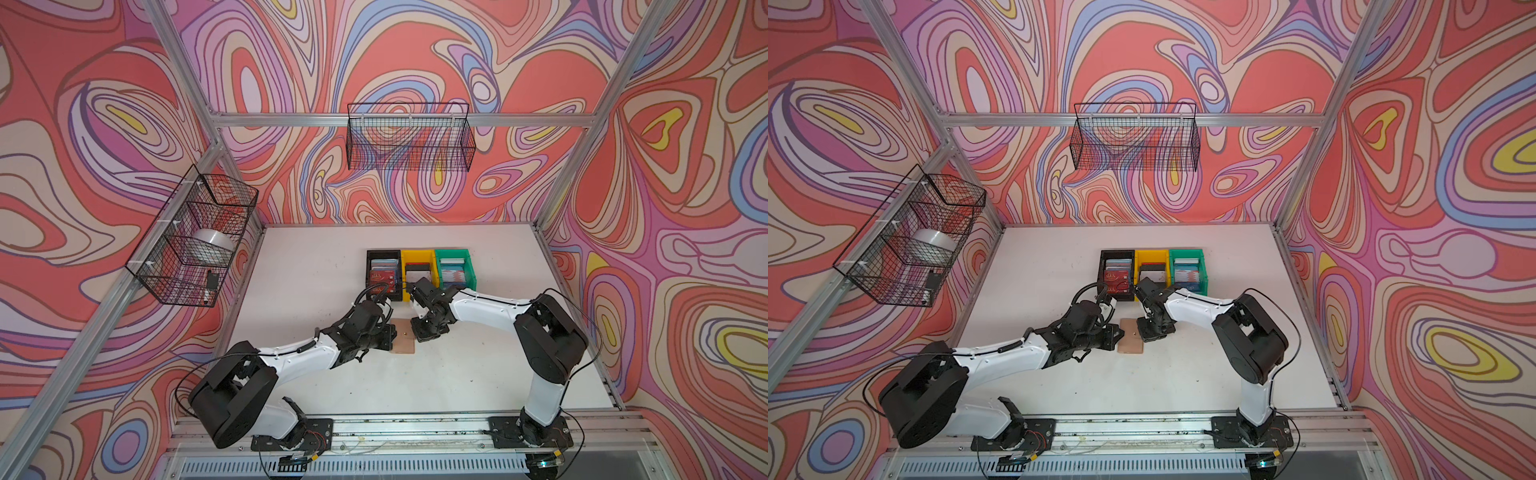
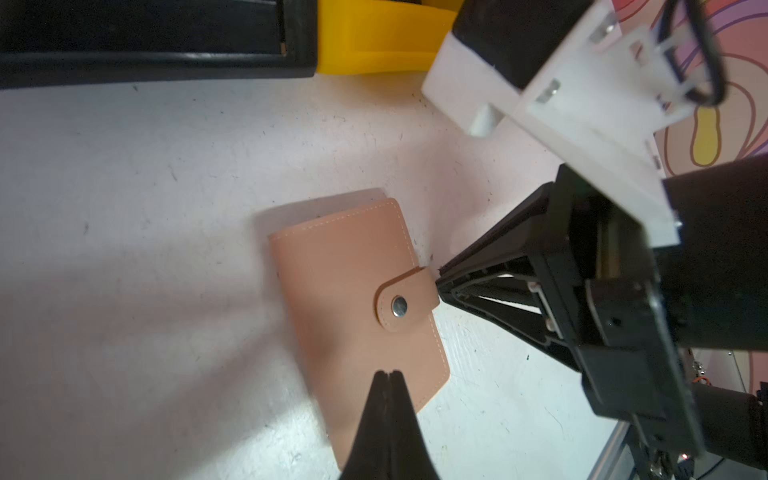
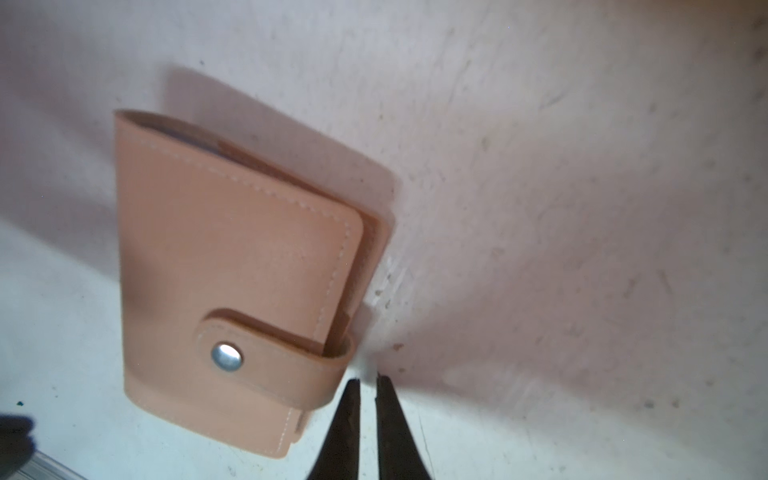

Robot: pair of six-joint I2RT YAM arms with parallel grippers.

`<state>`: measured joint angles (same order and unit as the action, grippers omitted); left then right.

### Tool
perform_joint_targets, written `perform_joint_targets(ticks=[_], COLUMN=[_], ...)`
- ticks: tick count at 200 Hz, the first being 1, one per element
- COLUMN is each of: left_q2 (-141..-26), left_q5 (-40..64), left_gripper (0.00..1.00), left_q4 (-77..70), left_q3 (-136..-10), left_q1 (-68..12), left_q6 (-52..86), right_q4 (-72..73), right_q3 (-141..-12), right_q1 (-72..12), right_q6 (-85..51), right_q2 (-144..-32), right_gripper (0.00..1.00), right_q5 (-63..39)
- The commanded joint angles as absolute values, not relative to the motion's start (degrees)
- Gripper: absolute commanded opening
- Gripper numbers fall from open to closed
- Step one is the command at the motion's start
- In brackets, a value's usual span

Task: Take the credit cards out of the card holder
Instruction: Move the card holder to the center of the table, then open the button on the card holder.

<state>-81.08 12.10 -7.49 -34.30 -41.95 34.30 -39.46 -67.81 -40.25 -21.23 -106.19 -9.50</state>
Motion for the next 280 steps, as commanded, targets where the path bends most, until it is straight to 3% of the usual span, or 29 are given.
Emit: perform_joint_targets(ticks=[1,58,100,140,227,280], left_q2=[-82.97,-88.24,-88.87,-90.16,-94.92,-92.35], left_q5=[10.93,19.76,23.27,24.24,23.53,20.86], left_gripper=[0.00,0.00,0.00,0.00,0.00,0.00], left_q4=[-7.36,-10.90,-12.18,-20.91,-24.75,-25.29], left_q3=[-35.16,-36.64,-36.30,-32.09,-30.94,-25.33], left_q1=[-41.75,-33.81,-33.31,-33.22,-32.21,-32.25], left_q6=[33.09,32.56,32.45,36.34,39.30,41.33], right_q4=[-39.84,-39.49,-37.63,-37.30,-36.83,-38.41], right_q3=[-69.45,-71.69,-72.56,-73.61,-75.67,-75.20], right_q1=[-39.97,-40.27,-43.06,-44.14,-44.90,-46.28], right_q6=[-19.80,-20.84,-21.22,-21.97,-22.36,-22.93], right_q2=[-106.01,-102.54,-104.05,-107.13,-111.48,-112.80], right_gripper=[0.14,0.28,0.35,0.35,0.35,0.30], right_q5=[-8.23,-9.16,-9.60,-8.70,-8.88,-6.88])
